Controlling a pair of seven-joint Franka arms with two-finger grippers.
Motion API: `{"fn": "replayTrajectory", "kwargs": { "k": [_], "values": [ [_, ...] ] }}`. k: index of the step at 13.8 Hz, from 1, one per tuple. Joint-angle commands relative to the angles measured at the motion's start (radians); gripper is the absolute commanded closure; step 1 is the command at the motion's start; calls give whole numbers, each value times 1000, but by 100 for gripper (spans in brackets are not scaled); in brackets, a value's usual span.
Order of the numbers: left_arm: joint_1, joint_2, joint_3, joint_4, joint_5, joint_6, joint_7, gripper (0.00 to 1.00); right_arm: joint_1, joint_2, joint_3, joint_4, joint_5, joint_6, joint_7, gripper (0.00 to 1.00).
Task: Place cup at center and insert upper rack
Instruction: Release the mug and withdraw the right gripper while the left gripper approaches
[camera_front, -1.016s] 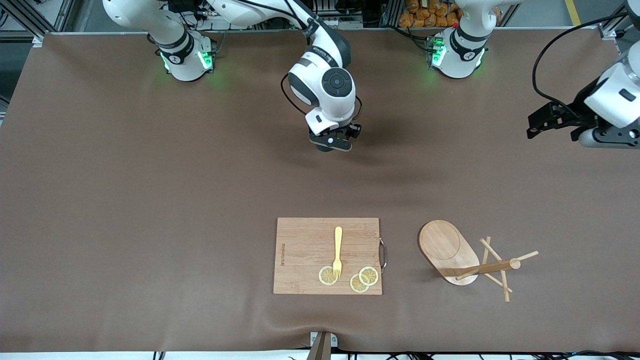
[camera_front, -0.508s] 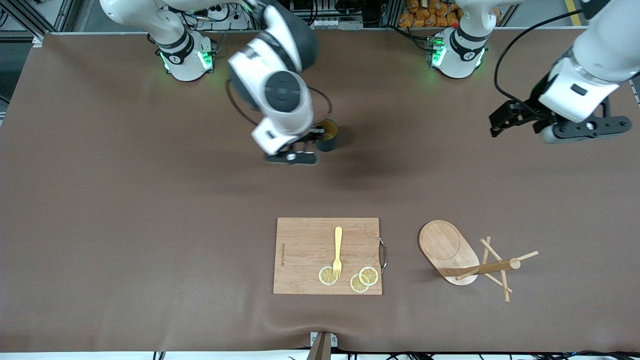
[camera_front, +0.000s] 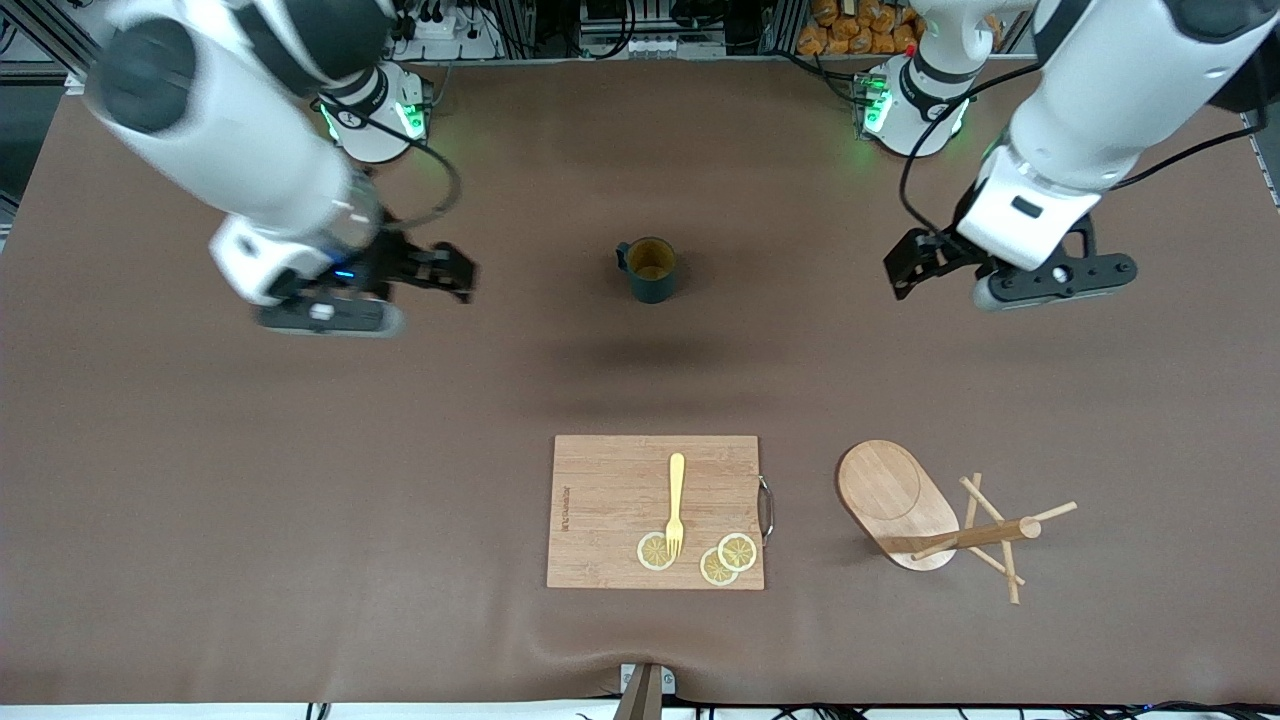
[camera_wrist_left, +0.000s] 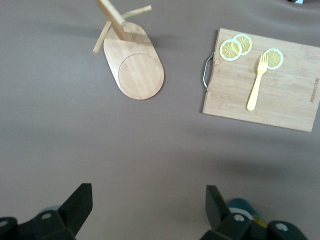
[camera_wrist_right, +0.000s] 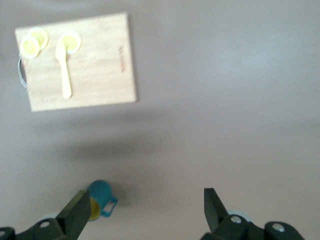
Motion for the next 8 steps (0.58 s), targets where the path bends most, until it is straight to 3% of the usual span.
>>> {"fn": "replayTrajectory", "kwargs": {
  "k": [1,8],
  "values": [
    [-108,61,-7,56,117,-2,-137,1,-103,-77,20,-30,-87,-25,-125,0],
    [-355,169,-5,56,282,-2,-527,0,-423,-95,20,-37,-89,-33,-456,0]
  ]
}}
